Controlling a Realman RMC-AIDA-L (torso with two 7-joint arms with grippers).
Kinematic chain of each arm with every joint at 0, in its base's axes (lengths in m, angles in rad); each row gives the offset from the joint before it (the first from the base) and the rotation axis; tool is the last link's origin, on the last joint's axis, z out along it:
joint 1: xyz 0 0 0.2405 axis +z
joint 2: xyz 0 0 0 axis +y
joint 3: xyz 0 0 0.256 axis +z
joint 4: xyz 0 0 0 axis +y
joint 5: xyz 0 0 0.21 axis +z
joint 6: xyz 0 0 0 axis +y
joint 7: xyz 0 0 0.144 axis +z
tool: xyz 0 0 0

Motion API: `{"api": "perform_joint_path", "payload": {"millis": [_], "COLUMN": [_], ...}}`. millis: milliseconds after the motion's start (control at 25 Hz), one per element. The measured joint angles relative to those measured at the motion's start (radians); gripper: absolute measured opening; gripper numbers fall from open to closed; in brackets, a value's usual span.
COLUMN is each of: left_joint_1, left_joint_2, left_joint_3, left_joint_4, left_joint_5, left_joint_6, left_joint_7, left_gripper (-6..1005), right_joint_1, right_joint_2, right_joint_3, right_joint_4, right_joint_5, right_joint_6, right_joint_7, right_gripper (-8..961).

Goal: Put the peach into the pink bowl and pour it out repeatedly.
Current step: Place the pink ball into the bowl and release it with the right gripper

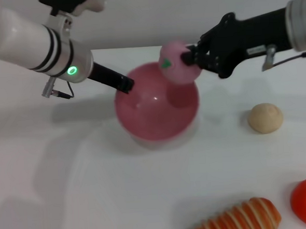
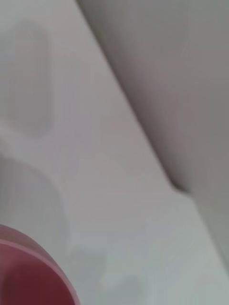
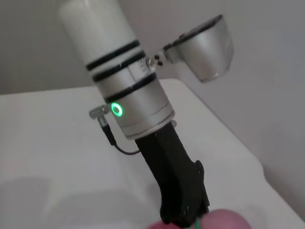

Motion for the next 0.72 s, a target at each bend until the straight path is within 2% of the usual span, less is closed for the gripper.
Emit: {"api": "perform_joint_path", "payload": {"millis": [120, 320, 520, 720], "left_joint_1": [-0.018, -0.036, -0.040, -0.041], "left_joint_2": [-0.004, -0.008, -0.010, -0.011], "left_joint_3": [-0.002, 0.002, 0.002, 0.002], "left_joint_4": [0.005, 0.003, -0.001, -0.003], "left_joint_5": [0.000, -0.002, -0.005, -0.006], "left_joint_6": [0.051, 0.064, 0.053, 0.048], "left_joint_7": [0.000, -0.002, -0.006, -0.007], "left_gripper": [35, 35, 38, 40], "right_joint_1": [0.014, 0.056, 0.059, 0.057], "right_joint_2": [0.000, 0.000, 0.000, -0.001], "right_joint_3": [-0.024, -0.039, -0.045, -0.033], "right_joint_4": [0.058, 0.151, 0.168, 0.165], "right_joint_5": [0.000, 0.000, 0.000, 0.004], "right_joint_6": [0.025, 0.025, 0.019, 0.025], "right_joint_7": [-0.024, -0.056, -0.089, -0.093], "right_gripper": [39, 42, 44, 269]}}
